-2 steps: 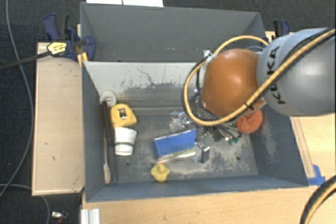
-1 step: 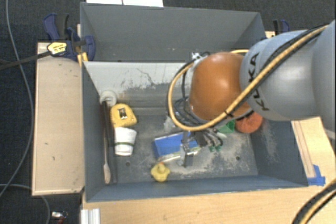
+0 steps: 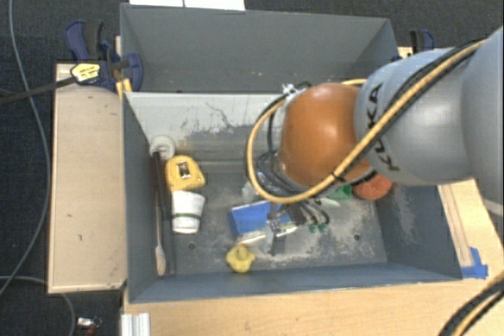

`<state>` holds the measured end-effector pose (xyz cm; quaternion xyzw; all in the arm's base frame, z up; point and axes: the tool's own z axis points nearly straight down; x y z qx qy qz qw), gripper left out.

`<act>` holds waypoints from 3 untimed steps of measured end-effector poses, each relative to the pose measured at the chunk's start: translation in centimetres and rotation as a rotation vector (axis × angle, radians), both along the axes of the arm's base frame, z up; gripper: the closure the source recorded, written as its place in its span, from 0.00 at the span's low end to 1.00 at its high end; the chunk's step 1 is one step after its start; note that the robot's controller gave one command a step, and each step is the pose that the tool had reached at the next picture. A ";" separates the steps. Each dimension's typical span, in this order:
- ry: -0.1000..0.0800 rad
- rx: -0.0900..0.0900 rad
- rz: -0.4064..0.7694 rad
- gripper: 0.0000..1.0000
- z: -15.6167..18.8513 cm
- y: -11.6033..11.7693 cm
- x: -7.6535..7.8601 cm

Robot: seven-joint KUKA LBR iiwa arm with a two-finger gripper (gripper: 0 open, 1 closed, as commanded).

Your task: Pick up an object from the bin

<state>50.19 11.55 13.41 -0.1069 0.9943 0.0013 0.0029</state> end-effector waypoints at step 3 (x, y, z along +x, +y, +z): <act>-0.006 0.005 -0.365 1.00 -5.2 -3.4 3.1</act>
Offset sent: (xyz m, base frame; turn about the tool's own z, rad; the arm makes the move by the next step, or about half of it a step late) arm 0.0301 -0.0338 -0.0525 0.3626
